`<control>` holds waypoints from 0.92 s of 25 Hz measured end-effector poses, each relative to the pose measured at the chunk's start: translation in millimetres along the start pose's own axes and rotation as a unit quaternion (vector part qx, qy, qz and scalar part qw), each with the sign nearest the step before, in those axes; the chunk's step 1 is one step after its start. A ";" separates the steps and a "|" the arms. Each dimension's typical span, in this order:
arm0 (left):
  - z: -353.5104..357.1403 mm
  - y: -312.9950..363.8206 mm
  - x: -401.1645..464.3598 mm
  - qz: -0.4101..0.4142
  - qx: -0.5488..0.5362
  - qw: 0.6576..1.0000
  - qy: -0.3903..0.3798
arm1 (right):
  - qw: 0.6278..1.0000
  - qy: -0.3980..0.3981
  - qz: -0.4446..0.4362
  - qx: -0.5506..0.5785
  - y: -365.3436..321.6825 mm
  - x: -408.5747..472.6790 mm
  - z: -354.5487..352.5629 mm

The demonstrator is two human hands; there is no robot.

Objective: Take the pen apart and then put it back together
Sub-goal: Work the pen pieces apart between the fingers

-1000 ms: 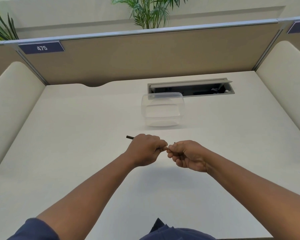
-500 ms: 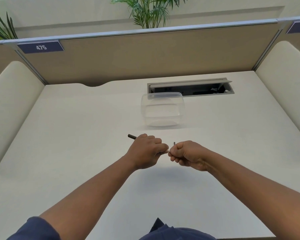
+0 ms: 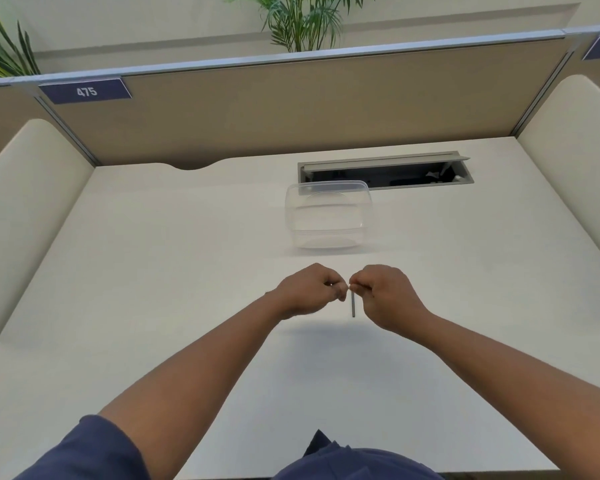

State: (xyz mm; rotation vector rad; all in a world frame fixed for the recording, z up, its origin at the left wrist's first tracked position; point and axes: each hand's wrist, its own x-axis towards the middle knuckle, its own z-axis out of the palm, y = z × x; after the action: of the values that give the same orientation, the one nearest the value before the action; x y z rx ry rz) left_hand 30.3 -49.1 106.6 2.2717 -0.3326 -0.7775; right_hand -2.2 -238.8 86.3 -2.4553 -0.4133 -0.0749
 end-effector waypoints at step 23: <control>18.1 -14.2 -17.2 0.117 0.237 0.950 0.168 | 0.971 -0.101 0.171 0.132 -15.4 -4.6 -8.3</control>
State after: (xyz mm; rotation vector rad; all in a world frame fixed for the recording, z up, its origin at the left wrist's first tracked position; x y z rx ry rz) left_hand 5.8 -41.1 93.9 2.6863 -0.6701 -0.1878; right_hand -11.0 -233.6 101.2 -2.2393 -0.0724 0.3559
